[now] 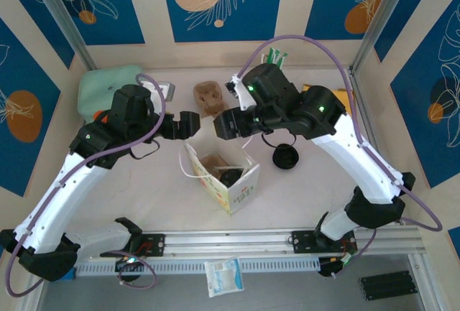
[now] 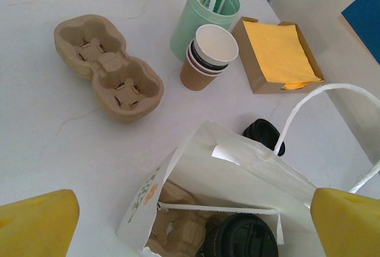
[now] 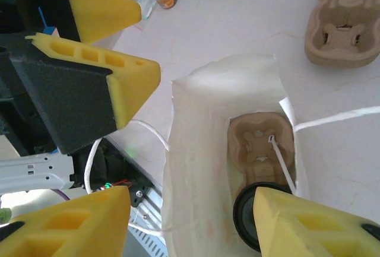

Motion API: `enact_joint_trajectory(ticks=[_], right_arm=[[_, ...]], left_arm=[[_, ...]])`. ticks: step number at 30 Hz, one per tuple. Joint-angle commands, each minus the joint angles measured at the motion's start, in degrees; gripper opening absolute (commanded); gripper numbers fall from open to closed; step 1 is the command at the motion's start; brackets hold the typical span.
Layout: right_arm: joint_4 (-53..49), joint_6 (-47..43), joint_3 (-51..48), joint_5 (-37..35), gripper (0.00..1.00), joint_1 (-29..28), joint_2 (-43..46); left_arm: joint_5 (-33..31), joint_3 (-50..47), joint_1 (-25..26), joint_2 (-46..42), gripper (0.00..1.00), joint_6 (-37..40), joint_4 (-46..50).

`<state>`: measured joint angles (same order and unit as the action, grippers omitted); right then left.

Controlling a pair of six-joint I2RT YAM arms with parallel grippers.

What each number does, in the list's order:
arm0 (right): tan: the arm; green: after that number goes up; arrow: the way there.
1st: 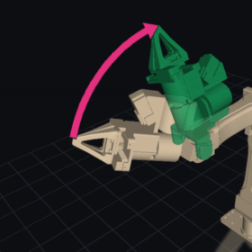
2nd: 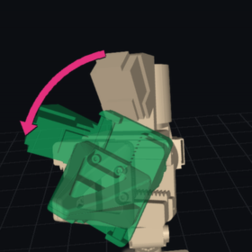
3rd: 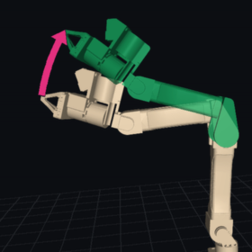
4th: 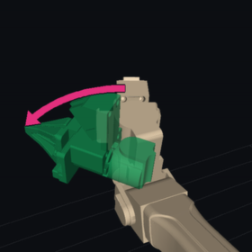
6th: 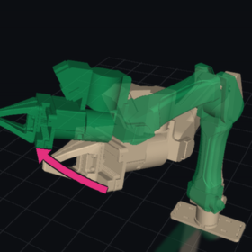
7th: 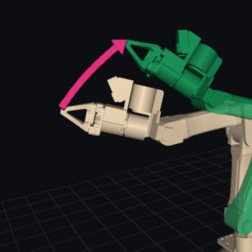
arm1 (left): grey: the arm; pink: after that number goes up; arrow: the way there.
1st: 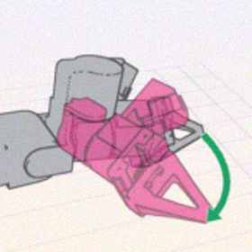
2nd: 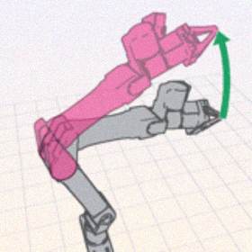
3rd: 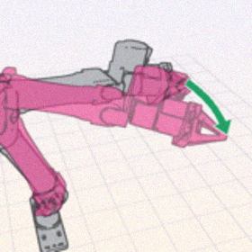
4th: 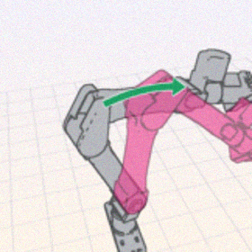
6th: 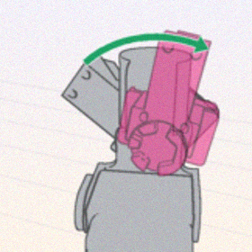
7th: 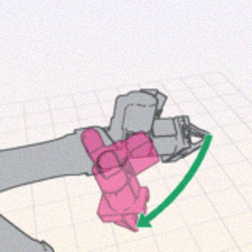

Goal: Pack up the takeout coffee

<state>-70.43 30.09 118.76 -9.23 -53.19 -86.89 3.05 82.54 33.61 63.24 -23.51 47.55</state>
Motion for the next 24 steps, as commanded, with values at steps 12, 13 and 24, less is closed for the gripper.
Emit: enact_joint_trajectory(ticks=[12,13,24], right_arm=[[5.6,2.7,-14.4,8.3,0.64,16.7,13.0],[6.0,2.7,-16.0,9.3,0.66,19.0,14.0],[16.2,4.4,-35.4,20.1,0.68,44.8,18.5]], left_arm=[[0.5,4.1,3.4,3.5,0.99,-0.7,-1.1],[0.6,4.3,3.7,3.9,0.99,-0.7,-1.3],[0.7,10.7,5.8,10.8,0.99,0.9,-2.5]])
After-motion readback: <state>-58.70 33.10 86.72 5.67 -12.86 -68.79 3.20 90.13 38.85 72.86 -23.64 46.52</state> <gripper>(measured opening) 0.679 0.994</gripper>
